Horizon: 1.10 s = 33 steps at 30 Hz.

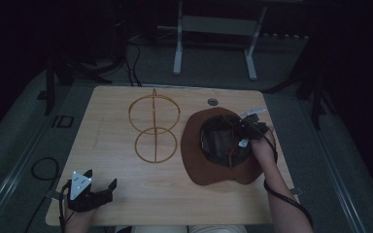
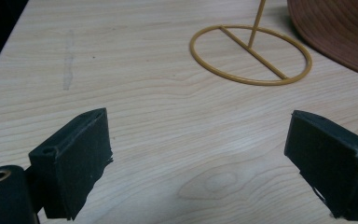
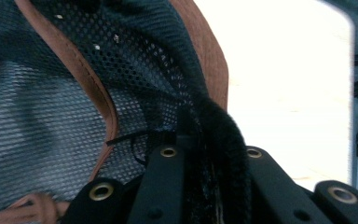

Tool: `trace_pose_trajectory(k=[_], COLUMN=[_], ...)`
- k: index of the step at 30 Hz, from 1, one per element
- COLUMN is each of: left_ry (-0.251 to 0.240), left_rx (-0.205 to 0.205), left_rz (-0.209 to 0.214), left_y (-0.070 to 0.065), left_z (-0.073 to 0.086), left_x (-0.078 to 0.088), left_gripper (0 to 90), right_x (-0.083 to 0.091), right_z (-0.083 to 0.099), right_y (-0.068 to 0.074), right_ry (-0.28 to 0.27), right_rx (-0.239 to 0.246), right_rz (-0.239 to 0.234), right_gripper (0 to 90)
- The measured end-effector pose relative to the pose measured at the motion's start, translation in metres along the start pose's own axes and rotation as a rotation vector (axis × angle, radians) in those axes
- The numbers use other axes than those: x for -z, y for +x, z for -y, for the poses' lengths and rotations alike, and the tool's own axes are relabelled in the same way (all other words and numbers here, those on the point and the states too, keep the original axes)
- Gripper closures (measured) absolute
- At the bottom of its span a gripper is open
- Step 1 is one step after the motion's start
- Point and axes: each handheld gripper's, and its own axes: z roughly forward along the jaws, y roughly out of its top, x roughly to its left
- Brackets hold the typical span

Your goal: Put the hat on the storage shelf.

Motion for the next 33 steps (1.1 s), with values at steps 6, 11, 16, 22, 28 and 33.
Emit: trace_pose_trajectory(k=[6, 11, 16, 22, 28, 33], left_ry=[0.039, 0.064, 0.135, 0.146, 0.154, 0.143], left_rx=[0.012, -0.005, -0.068, -0.143, -0.149, -0.174], left_rz=[0.029, 0.108, 0.222, 0.313, 0.4, 0.435], left_y=[-0.004, -0.016, -0.04, -0.07, -0.093, -0.112], left_z=[-0.001, -0.006, -0.01, -0.023, -0.038, -0.057], left_x=[-0.007, -0.017, -0.034, -0.055, -0.076, -0.086], left_gripper=[7.7, 8.7, 9.4, 12.0, 14.6, 15.1], right_x=[0.036, 0.071, 0.094, 0.108, 0.116, 0.119], right_z=[-0.003, -0.004, 0.001, 0.008, 0.013, 0.018], right_y=[-0.016, -0.027, -0.028, -0.028, -0.028, -0.03], right_ry=[-0.095, -0.185, -0.252, -0.274, -0.276, -0.281], right_rx=[-0.064, -0.112, -0.121, -0.135, -0.125, -0.134], right_rz=[0.021, 0.053, 0.016, 0.038, 0.067, 0.071], right_gripper=[85.7, 85.7, 85.6, 85.6, 85.6, 85.6])
